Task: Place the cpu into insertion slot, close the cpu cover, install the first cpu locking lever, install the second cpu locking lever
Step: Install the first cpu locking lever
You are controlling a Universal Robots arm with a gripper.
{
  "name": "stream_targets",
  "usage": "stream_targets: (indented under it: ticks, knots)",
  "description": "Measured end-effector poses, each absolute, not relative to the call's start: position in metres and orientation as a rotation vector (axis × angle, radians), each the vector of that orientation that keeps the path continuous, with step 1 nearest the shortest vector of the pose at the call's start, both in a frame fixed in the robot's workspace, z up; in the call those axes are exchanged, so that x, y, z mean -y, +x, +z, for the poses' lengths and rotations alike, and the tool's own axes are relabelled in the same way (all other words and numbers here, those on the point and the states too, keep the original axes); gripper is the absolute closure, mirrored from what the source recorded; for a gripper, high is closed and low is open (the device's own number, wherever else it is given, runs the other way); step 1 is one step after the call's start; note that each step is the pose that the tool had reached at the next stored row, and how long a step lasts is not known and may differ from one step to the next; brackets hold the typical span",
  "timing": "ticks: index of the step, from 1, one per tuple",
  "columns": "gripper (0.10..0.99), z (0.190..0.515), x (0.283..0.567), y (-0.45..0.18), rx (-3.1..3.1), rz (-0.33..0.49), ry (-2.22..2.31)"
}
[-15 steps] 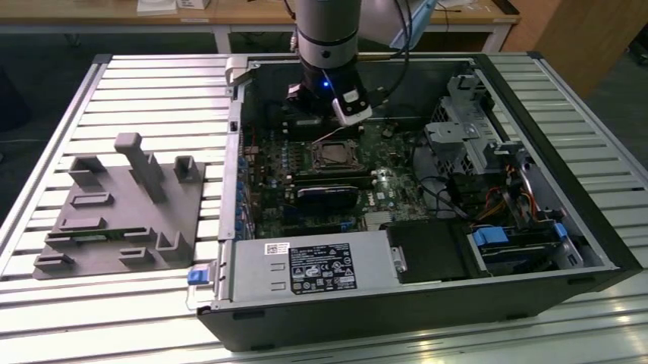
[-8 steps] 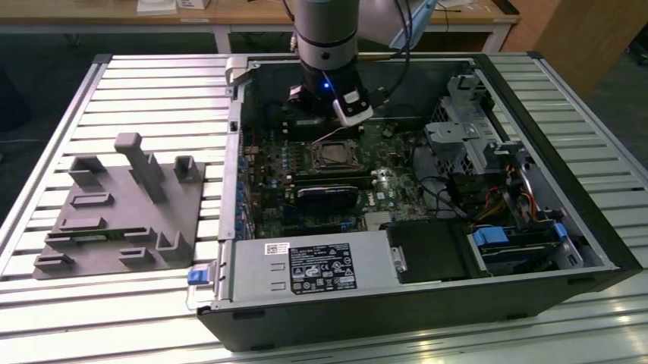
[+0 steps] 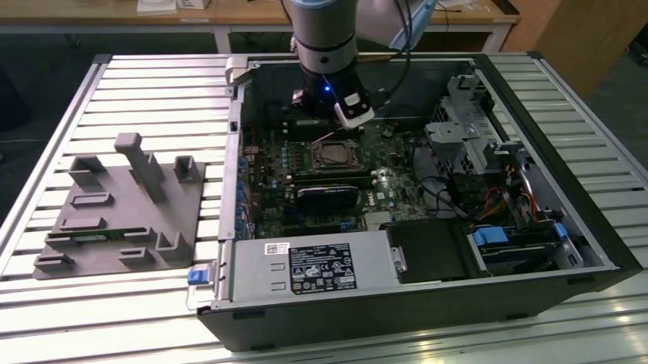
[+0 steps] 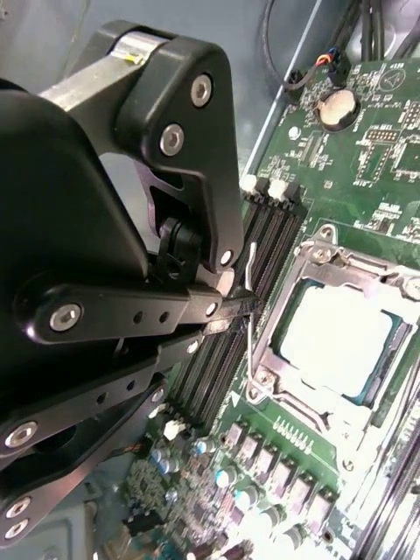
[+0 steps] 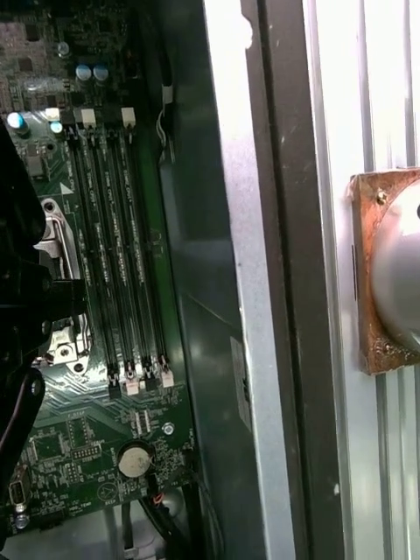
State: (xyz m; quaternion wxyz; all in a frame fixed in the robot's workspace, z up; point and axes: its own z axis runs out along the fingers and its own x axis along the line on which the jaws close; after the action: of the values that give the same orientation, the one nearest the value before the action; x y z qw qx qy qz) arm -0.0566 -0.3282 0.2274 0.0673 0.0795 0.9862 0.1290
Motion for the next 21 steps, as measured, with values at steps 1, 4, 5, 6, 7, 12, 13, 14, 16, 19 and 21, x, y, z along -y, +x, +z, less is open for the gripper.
stream_targets:
  ticks: [1,4,5,6,7,12,13,14,16,19,21]
  knots:
    - [0.980,0.227,0.328,-0.057,-2.970,0.384,0.239]
    - [0.980,0.226,0.325,-0.057,-2.969,0.374,0.237]
    - [0.980,0.226,0.324,-0.057,-2.969,0.370,0.237]
    - [0.980,0.226,0.321,-0.057,-2.969,0.367,0.237]
    - [0.980,0.225,0.319,-0.057,-2.969,0.362,0.236]
    - [0.980,0.224,0.311,-0.056,-2.970,0.323,0.241]
    - [0.980,0.224,0.310,-0.055,-2.970,0.316,0.245]
    - [0.980,0.223,0.309,-0.054,-2.969,0.309,0.256]
    - [0.980,0.222,0.308,-0.053,-2.967,0.306,0.268]
    - [0.980,0.220,0.307,-0.051,-2.964,0.302,0.288]
    - [0.980,0.219,0.306,-0.050,-2.961,0.299,0.306]
